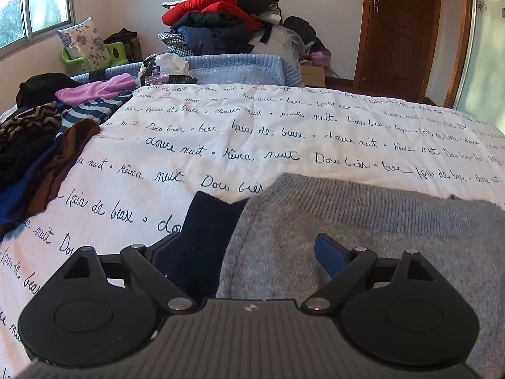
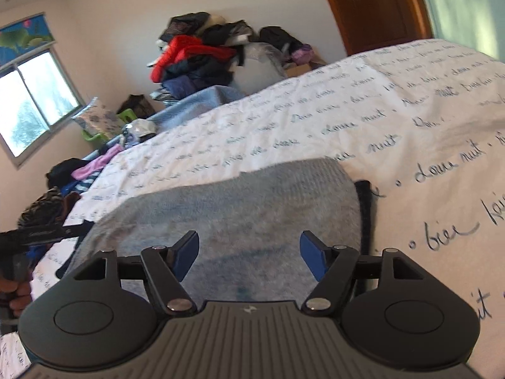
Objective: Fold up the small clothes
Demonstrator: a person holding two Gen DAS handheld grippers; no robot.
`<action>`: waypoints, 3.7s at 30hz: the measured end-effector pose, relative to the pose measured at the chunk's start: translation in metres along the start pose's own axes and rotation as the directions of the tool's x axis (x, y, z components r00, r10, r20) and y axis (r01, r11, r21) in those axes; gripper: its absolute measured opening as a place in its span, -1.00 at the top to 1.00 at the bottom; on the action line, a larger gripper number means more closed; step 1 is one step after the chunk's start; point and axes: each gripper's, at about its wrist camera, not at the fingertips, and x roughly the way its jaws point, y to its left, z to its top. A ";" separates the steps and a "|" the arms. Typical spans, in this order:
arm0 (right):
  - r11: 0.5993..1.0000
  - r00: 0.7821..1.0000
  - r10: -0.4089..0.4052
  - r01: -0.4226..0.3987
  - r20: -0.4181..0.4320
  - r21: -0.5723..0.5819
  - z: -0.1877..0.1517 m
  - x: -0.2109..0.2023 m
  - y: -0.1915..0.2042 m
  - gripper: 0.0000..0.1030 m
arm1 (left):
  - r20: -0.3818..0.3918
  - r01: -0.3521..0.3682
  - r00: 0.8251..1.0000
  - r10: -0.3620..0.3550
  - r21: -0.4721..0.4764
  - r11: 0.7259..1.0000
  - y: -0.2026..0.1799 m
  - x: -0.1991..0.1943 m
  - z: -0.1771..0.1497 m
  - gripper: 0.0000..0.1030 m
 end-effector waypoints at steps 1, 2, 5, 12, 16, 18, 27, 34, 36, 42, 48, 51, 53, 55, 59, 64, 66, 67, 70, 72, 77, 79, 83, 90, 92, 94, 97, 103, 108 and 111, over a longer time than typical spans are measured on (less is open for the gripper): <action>1.000 1.000 0.006 -0.006 0.007 0.010 -0.002 -0.003 0.000 -0.37 | 0.002 -0.005 1.000 0.004 0.007 1.000 -0.001 -0.003 -0.004 -0.73; 1.000 1.000 0.023 -0.023 0.019 0.017 -0.004 -0.008 0.001 -0.37 | 0.003 -0.012 1.000 0.011 0.016 1.000 -0.002 -0.006 -0.007 -0.76; 1.000 0.999 0.029 -0.029 0.037 0.008 -0.009 -0.019 0.007 -0.41 | -0.006 -0.042 0.999 0.042 0.042 0.998 -0.007 -0.012 -0.016 -0.77; 0.999 0.999 0.024 -0.023 0.032 -0.035 -0.017 -0.030 0.024 -0.51 | -0.011 -0.033 0.999 0.034 0.063 0.997 -0.008 -0.030 -0.035 -0.78; 0.998 0.999 0.035 -0.034 0.021 -0.059 -0.026 -0.035 0.036 -0.51 | -0.004 -0.040 0.999 0.041 0.092 0.995 -0.009 -0.038 -0.044 -0.79; 0.996 0.999 0.037 -0.036 0.013 -0.077 -0.030 -0.036 0.041 -0.51 | -0.006 -0.042 0.999 0.043 0.098 0.994 -0.007 -0.040 -0.048 -0.79; 0.993 0.999 -0.021 0.014 -0.049 -0.121 -0.050 -0.035 0.045 -0.57 | -0.043 -0.024 0.999 0.030 0.124 0.992 0.003 -0.042 -0.068 -0.79; 0.971 1.000 -0.026 0.023 -0.008 -0.238 -0.064 -0.050 0.077 -0.57 | -0.070 -0.021 0.997 0.026 0.070 0.997 0.026 -0.041 -0.081 -0.79; 0.963 1.000 -0.010 0.010 0.000 -0.271 -0.070 -0.053 0.090 -0.57 | -0.072 -0.020 0.997 0.024 0.048 0.999 0.031 -0.044 -0.083 -0.79; 0.906 1.000 0.008 -0.004 0.009 -0.424 -0.095 -0.051 0.139 -0.57 | -0.071 -0.008 0.997 0.007 -0.014 1.000 0.048 -0.050 -0.093 -0.79; 0.843 0.999 0.031 -0.020 0.011 -0.538 -0.119 -0.049 0.175 -0.57 | -0.087 0.001 0.996 -0.009 -0.086 0.996 0.072 -0.044 -0.091 -0.80; 0.816 0.999 0.029 -0.013 0.019 -0.578 -0.127 -0.044 0.190 -0.57 | -0.098 0.024 0.994 -0.038 -0.143 0.989 0.084 -0.040 -0.088 -0.80; 0.794 0.999 0.034 -0.011 0.026 -0.608 -0.133 -0.041 0.199 -0.57 | -0.099 0.039 0.993 -0.057 -0.174 0.984 0.091 -0.037 -0.085 -0.80; 0.763 0.999 0.026 0.002 0.034 -0.647 -0.141 -0.036 0.209 -0.57 | -0.104 0.046 0.992 -0.067 -0.195 0.980 0.095 -0.034 -0.082 -0.81; 0.710 0.998 0.017 0.028 0.057 -0.704 -0.154 -0.029 0.226 -0.57 | -0.115 0.043 0.991 -0.070 -0.221 0.974 0.099 -0.028 -0.076 -0.81; 0.663 0.997 0.009 0.047 0.071 -0.747 -0.166 -0.021 0.241 -0.57 | -0.105 0.001 0.994 -0.022 -0.194 0.981 0.094 -0.031 -0.071 -0.81; 0.642 0.997 0.001 0.063 0.083 -0.764 -0.171 -0.018 0.246 -0.57 | -0.098 -0.021 0.995 0.005 -0.170 0.985 0.091 -0.033 -0.069 -0.81; 0.636 0.996 -0.004 0.070 0.087 -0.768 -0.172 -0.016 0.248 -0.57 | -0.092 -0.028 0.996 0.014 -0.160 0.987 0.090 -0.034 -0.069 -0.81; 0.634 0.996 -0.016 0.076 0.085 -0.770 -0.174 -0.013 0.249 -0.57 | -0.080 -0.033 0.997 0.022 -0.144 0.989 0.089 -0.036 -0.067 -0.81; 0.634 0.996 -0.026 0.081 0.084 -0.769 -0.176 -0.010 0.250 -0.62 | -0.079 -0.033 0.997 0.022 -0.142 0.989 0.089 -0.036 -0.065 -0.81; 0.611 0.995 -0.030 0.098 0.100 -0.785 -0.181 -0.007 0.254 -0.66 | -0.070 -0.036 0.997 0.028 -0.126 0.991 0.089 -0.036 -0.062 -0.81; 0.603 0.994 -0.031 0.101 0.103 -0.792 -0.183 -0.005 0.256 -0.66 | -0.070 -0.037 0.997 0.029 -0.122 0.992 0.088 -0.036 -0.060 -0.81; 0.570 0.991 -0.042 0.127 0.125 -0.812 -0.188 -0.001 0.260 -0.66 | -0.074 -0.037 0.997 0.029 -0.113 0.993 0.087 -0.033 -0.058 -0.81; 0.536 0.986 -0.075 0.166 0.149 -0.827 -0.194 0.009 0.262 -0.66 | -0.074 -0.025 0.997 0.018 -0.090 0.996 0.088 -0.022 -0.050 -0.81; 0.530 0.985 -0.083 0.173 0.152 -0.830 -0.195 0.012 0.262 -0.66 | -0.069 -0.004 0.998 -0.002 -0.082 0.997 0.089 -0.018 -0.045 -0.81; 0.525 0.984 -0.092 0.179 0.154 -0.832 -0.196 0.016 0.263 -0.66 | -0.069 0.010 0.997 -0.016 -0.089 0.996 0.093 -0.011 -0.039 -0.81; 0.516 0.983 -0.097 0.185 0.157 -0.836 -0.198 0.021 0.265 -0.66 | -0.078 0.049 0.995 -0.059 -0.125 0.991 0.101 0.002 -0.031 -0.81; 0.451 0.973 -0.106 0.233 0.207 -0.862 -0.206 0.032 0.275 -0.66 | -0.117 0.179 0.973 -0.196 -0.145 0.973 0.105 0.027 -0.018 -0.81; 0.398 0.960 -0.102 0.280 0.262 -0.873 -0.213 0.040 0.283 -0.66 | -0.146 0.255 0.950 -0.277 -0.152 0.955 0.101 0.044 -0.012 -0.81; 0.376 0.954 -0.097 0.300 0.285 -0.877 -0.215 0.045 0.288 -0.66 | -0.169 0.282 0.934 -0.314 -0.191 0.940 0.103 0.059 -0.010 -0.81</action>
